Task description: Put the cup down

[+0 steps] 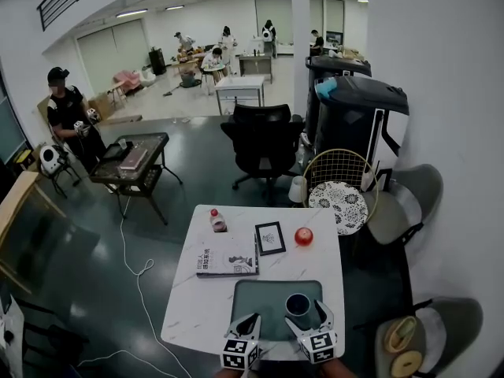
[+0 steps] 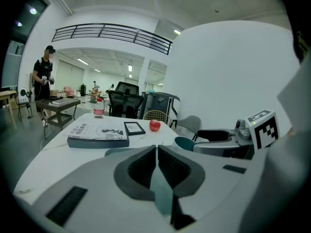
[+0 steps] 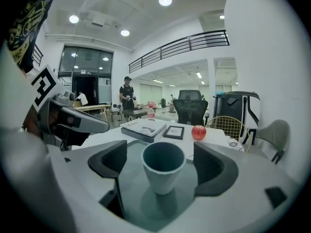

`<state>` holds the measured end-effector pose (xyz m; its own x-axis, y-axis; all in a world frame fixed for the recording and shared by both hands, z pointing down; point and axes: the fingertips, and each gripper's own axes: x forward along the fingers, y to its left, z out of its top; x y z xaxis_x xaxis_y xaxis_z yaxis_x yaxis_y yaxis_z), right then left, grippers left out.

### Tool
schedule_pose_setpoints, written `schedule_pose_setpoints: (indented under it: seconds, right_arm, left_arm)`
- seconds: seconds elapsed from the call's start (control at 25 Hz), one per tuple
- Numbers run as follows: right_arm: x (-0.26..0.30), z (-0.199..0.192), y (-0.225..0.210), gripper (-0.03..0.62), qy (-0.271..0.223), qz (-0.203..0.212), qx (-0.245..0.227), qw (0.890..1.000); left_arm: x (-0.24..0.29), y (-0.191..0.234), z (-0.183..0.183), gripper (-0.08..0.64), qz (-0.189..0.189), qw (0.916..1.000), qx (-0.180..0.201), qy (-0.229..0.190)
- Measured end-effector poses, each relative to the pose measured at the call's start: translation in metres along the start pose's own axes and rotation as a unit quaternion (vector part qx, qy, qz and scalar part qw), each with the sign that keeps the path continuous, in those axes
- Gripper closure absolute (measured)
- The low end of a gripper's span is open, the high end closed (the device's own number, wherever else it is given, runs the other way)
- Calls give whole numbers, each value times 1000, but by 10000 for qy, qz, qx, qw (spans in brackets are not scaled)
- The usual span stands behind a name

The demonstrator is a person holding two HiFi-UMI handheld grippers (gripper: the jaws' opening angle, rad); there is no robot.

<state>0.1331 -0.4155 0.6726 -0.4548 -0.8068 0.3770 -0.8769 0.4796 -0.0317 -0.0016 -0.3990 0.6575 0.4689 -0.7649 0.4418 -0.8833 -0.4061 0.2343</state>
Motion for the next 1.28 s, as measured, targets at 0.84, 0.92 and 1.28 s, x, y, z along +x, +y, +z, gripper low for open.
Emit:
schedule_pose_setpoints:
  seconds: [0.84,0.92,1.28]
  right_arm:
    - [-66,22,86,481,-233,-72,29,9997]
    - [-74,20,96,565,-180,-114,3,9998]
    - [-86,17,128,585,47,92,-60,9999]
  left_arm:
    - [-96,10,-11,537,18,9985,42,-541]
    - [-107,10,-17,537,33,9986,18,-530]
    - [-140,16,-30,537,152,9984,-36,-538]
